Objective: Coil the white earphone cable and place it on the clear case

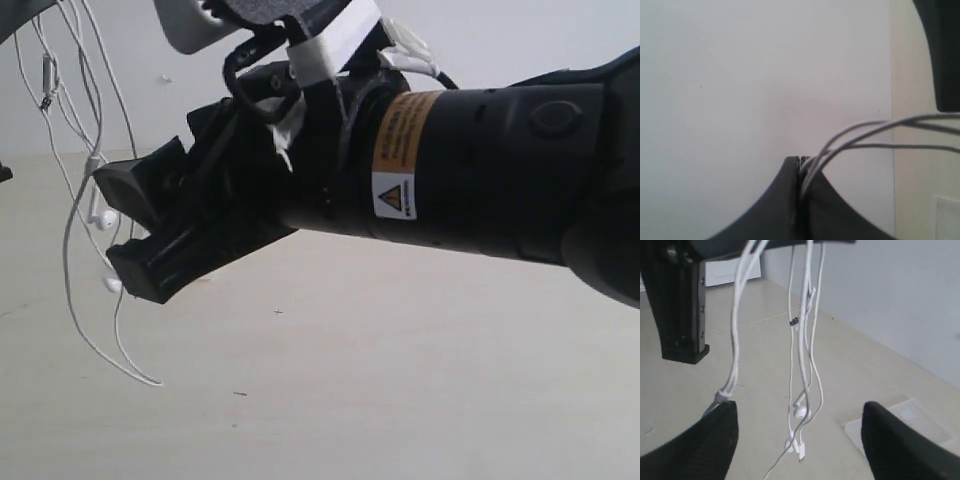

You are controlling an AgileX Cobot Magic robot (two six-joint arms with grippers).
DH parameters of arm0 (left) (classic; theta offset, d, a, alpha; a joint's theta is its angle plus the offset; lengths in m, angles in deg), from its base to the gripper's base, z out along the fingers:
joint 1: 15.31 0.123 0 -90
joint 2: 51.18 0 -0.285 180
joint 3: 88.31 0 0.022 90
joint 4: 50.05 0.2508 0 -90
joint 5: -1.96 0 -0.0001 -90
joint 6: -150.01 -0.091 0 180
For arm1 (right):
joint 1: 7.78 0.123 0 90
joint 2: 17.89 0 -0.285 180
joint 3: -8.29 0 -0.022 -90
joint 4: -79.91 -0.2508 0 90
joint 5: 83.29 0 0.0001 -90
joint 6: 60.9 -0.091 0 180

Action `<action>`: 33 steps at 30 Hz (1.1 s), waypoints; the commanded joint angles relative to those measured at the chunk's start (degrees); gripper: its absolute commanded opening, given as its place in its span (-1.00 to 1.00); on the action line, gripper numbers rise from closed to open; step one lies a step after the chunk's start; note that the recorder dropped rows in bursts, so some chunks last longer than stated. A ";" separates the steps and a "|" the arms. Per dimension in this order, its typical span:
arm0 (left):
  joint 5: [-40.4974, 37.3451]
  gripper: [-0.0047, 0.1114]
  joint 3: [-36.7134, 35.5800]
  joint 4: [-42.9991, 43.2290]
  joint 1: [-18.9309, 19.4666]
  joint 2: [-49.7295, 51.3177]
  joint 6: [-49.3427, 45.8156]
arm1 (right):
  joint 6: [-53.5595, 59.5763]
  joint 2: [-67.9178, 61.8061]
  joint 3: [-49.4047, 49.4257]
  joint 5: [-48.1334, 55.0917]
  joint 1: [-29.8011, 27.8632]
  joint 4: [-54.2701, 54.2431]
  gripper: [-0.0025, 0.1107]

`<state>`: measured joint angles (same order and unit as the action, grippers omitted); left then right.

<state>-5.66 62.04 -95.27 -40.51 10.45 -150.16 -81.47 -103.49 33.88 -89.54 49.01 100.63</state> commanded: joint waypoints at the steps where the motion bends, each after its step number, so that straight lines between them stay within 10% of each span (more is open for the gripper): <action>1: 0.51 -0.92 -0.25 0.04 0.10 -0.47 0.17 | 2.15 0.22 0.22 -3.92 0.19 0.77 0.38; 19: 0.51 -0.92 -0.25 0.04 0.10 -0.47 0.17 | -0.42 2.47 0.22 12.02 0.52 -5.66 0.41; 33: 0.40 -0.92 -0.25 0.93 0.10 -0.47 0.17 | -0.03 2.87 0.22 -0.39 0.52 -3.89 0.41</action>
<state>-5.66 62.04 -94.61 -40.51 10.45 -150.16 -81.59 -99.25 33.88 -86.58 49.49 95.47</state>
